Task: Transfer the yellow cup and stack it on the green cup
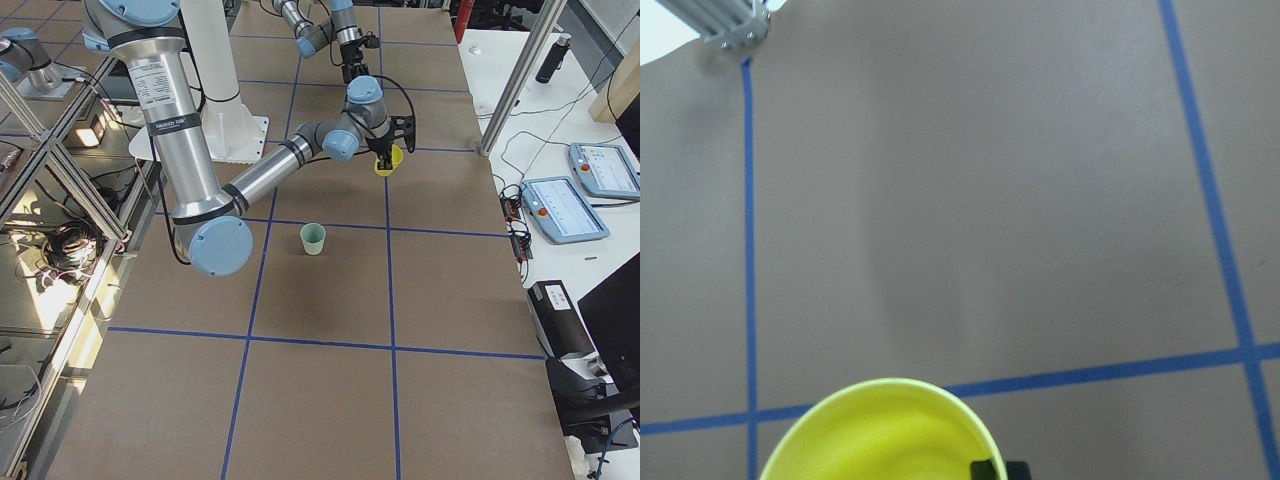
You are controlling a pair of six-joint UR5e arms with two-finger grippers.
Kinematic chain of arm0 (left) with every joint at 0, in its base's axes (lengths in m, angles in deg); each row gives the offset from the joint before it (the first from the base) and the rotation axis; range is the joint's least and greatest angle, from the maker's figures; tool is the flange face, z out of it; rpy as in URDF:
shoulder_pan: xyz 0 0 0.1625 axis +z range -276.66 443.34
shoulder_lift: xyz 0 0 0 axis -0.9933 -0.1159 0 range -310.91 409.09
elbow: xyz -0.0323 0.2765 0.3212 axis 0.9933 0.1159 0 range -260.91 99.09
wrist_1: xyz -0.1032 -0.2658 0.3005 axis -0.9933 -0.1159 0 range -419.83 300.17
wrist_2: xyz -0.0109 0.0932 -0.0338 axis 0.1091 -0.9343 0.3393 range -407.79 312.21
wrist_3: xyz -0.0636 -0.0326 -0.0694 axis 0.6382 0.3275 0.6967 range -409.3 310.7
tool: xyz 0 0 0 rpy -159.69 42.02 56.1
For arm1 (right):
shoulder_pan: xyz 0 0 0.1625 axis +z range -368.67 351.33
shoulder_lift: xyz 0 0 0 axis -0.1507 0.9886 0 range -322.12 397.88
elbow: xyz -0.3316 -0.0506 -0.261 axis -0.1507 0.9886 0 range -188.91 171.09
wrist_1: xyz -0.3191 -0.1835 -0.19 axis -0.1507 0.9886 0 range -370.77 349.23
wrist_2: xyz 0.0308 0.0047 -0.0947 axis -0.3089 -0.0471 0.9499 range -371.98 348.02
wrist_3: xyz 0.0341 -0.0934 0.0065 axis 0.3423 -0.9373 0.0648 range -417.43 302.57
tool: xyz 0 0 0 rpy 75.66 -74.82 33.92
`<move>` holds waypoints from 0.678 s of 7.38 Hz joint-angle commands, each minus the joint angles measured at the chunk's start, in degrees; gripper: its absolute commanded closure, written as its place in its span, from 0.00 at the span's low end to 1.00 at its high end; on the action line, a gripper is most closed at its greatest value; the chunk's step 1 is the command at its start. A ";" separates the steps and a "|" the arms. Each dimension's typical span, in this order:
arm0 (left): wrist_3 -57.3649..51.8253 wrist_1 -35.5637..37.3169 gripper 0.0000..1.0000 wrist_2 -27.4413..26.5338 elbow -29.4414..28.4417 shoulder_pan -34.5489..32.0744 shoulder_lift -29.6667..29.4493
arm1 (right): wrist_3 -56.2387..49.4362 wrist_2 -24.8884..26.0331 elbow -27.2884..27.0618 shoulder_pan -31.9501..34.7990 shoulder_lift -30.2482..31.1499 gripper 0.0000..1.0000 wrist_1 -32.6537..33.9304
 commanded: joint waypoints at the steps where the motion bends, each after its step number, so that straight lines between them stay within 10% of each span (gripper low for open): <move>1: -0.38 20.03 0.00 0.68 5.04 -7.55 2.89 | -9.05 3.85 -9.33 0.27 13.82 1.00 -0.06; 5: -13.55 29.52 0.00 4.99 5.05 -18.13 7.46 | -8.81 4.13 -14.91 -0.51 25.89 1.00 -1.37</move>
